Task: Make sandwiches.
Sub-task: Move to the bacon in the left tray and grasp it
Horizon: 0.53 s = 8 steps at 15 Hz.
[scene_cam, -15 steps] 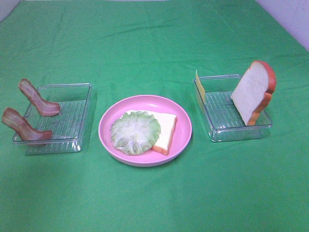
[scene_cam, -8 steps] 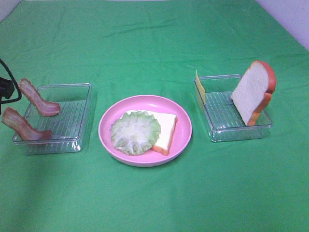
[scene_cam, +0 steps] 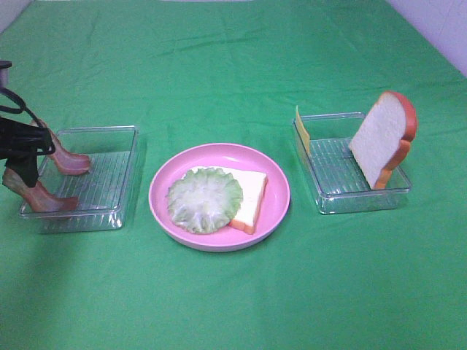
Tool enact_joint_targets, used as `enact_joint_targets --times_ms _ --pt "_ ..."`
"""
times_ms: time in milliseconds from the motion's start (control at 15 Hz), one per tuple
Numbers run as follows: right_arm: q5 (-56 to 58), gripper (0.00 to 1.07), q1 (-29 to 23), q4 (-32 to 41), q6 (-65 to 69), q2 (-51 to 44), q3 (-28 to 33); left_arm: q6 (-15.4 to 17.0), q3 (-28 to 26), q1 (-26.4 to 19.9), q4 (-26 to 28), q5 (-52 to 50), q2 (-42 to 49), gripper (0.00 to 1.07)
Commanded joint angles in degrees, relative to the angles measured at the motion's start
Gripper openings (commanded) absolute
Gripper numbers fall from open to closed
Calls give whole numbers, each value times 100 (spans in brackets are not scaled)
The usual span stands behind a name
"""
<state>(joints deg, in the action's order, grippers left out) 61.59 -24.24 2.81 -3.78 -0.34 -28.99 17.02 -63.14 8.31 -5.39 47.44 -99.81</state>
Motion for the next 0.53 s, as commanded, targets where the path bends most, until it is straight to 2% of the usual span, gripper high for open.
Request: enact_joint_targets --times_ms 67,267,333,400,533 --pt "-80 70 6 6 -69 -40 11 -23 -132 -17 103 -155 -195 73" --pt "-80 70 6 6 -52 -40 11 -6 -281 -17 126 -195 -315 62" --pt "-80 70 6 6 -52 -40 11 -6 -315 -17 126 -218 -315 49" --pt "-80 70 6 6 -52 -40 11 -6 -315 -17 126 -218 -321 43" --pt "-80 70 6 6 -52 -40 11 -6 -315 -17 126 -178 -384 40"
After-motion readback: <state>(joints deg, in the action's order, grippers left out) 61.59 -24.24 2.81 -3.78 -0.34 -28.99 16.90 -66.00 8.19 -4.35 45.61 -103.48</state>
